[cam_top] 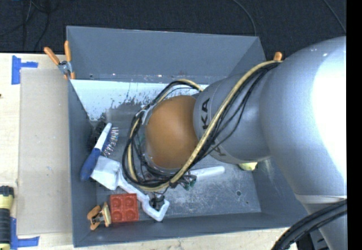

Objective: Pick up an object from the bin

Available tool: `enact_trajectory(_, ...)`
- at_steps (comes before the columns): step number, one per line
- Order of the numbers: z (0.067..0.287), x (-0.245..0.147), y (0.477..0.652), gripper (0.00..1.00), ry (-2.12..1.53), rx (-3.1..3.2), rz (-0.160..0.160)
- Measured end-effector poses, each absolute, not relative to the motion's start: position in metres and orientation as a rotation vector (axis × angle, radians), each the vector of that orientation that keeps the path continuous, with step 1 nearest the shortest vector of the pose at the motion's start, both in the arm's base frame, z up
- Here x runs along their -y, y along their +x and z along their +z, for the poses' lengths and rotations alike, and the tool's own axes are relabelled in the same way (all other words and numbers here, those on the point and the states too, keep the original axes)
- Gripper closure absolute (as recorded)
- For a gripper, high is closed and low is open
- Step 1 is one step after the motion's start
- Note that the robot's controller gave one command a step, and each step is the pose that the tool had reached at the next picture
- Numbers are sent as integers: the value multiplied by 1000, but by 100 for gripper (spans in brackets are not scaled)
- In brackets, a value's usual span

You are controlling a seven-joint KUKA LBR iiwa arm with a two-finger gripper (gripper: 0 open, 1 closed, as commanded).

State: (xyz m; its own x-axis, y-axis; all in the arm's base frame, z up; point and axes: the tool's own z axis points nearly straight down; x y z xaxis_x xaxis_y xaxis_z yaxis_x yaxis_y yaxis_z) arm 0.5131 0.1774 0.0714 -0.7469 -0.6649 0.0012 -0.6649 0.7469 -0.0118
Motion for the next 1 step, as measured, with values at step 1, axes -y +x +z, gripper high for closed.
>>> enact_trajectory(1, 71, -177, 513, 100, -1116, -2933, -18)
